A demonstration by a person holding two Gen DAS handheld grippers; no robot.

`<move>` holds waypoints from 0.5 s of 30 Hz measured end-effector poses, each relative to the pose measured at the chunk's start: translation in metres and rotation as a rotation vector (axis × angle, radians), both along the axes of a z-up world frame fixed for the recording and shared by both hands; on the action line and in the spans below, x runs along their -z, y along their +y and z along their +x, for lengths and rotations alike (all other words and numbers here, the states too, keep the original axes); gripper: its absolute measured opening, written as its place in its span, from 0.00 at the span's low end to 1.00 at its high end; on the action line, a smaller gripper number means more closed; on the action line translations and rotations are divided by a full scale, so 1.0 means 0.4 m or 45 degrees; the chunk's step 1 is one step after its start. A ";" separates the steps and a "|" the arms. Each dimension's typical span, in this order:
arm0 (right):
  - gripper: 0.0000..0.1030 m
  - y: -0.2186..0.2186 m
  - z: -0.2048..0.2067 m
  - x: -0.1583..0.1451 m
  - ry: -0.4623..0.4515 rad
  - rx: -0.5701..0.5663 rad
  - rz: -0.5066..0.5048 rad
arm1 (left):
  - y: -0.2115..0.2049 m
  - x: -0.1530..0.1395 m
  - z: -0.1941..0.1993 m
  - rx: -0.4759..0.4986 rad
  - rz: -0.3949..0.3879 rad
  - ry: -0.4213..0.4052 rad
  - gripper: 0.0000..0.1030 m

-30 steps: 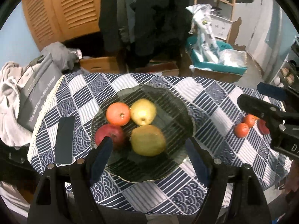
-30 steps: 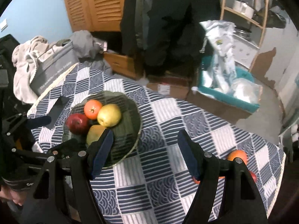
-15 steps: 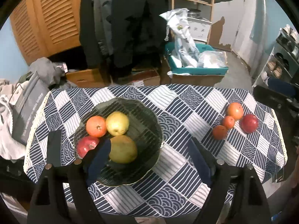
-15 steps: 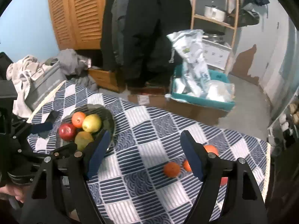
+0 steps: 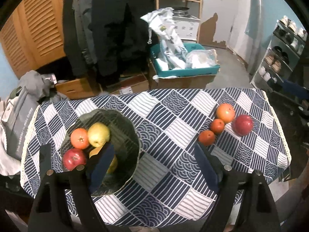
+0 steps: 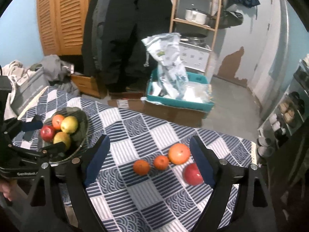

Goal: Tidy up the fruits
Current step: 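Raise both open tools from the plate and move them toward the remaining fruits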

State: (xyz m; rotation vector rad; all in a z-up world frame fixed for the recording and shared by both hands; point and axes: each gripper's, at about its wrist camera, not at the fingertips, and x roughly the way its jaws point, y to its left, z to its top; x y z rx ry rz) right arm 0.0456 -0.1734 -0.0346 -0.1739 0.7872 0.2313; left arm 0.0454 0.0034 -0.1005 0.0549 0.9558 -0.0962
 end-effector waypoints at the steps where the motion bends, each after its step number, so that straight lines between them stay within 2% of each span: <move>1: 0.82 -0.012 -0.002 0.001 0.003 0.012 0.002 | -0.010 -0.001 0.001 0.010 0.003 -0.001 0.83; 15: 0.82 -0.147 -0.011 0.022 0.020 0.144 0.011 | -0.124 0.004 0.024 0.102 0.011 0.008 0.83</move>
